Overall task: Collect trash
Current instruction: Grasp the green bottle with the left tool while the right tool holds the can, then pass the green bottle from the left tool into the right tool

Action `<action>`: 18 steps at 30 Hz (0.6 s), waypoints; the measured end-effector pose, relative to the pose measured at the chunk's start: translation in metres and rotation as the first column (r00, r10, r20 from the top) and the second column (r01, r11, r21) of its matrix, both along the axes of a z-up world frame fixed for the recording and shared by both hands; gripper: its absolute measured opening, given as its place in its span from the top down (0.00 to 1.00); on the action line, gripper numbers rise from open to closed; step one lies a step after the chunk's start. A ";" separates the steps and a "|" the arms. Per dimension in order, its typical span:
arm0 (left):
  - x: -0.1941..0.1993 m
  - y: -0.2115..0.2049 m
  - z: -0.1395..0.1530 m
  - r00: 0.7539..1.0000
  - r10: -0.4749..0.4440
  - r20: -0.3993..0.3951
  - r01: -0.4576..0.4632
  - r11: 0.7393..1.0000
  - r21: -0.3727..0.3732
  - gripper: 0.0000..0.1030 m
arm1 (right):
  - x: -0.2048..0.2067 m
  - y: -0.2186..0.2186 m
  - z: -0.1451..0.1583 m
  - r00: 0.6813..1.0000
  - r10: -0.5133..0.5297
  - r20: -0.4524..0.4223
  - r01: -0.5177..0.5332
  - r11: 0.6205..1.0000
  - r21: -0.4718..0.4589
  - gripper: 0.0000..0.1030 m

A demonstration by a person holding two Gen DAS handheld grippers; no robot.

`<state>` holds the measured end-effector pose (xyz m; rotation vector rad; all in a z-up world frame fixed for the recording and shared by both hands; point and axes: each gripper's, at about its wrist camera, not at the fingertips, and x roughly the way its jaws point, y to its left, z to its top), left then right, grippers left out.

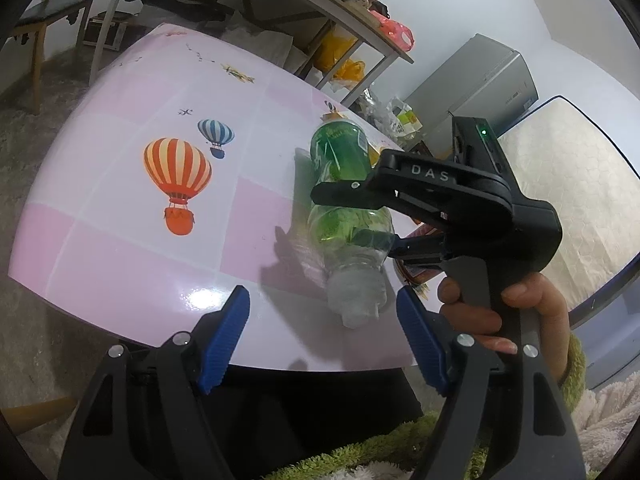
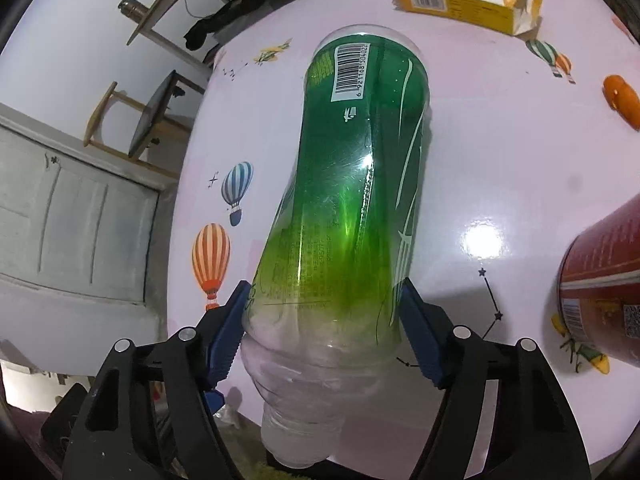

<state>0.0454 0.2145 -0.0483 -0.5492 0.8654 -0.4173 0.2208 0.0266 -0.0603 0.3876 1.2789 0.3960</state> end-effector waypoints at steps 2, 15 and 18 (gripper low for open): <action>-0.001 0.001 0.000 1.000 0.004 -0.002 -0.004 1.000 -0.002 0.29 | 0.000 -0.001 0.001 1.000 0.003 -0.004 -0.003 1.000 0.015 0.34; 0.001 0.002 -0.002 1.000 0.013 -0.007 -0.013 1.000 -0.003 0.29 | -0.014 -0.018 0.021 0.993 0.026 0.115 -0.027 1.000 0.008 0.35; 0.001 0.002 -0.002 1.000 0.016 -0.008 -0.016 1.000 -0.004 0.29 | -0.017 -0.021 0.027 0.990 0.025 0.141 -0.027 1.000 0.011 0.35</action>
